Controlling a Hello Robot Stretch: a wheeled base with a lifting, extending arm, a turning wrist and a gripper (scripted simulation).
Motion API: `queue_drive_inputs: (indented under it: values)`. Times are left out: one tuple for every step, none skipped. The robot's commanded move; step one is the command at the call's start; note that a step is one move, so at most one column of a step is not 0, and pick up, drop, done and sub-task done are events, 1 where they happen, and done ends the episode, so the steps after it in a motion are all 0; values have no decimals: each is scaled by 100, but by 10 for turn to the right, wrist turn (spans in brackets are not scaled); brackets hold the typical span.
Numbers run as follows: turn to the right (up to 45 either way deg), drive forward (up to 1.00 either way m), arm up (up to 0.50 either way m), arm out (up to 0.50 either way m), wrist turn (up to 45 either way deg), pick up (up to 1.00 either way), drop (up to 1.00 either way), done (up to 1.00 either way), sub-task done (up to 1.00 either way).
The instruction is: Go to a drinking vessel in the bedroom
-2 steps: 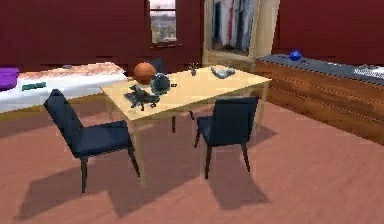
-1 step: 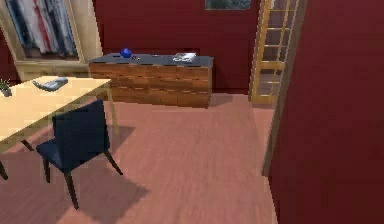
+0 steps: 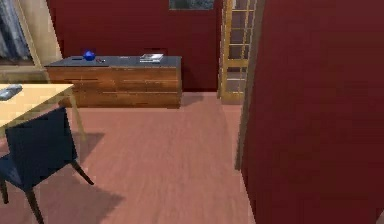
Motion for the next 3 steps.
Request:
queue_drive_inputs:
  values:
    - [0,100,0,0,0,0,0,0,0]
    - [0,85,0,0,0,0,0,0,0]
    - [450,0,0,0,0,0,0,0,0]
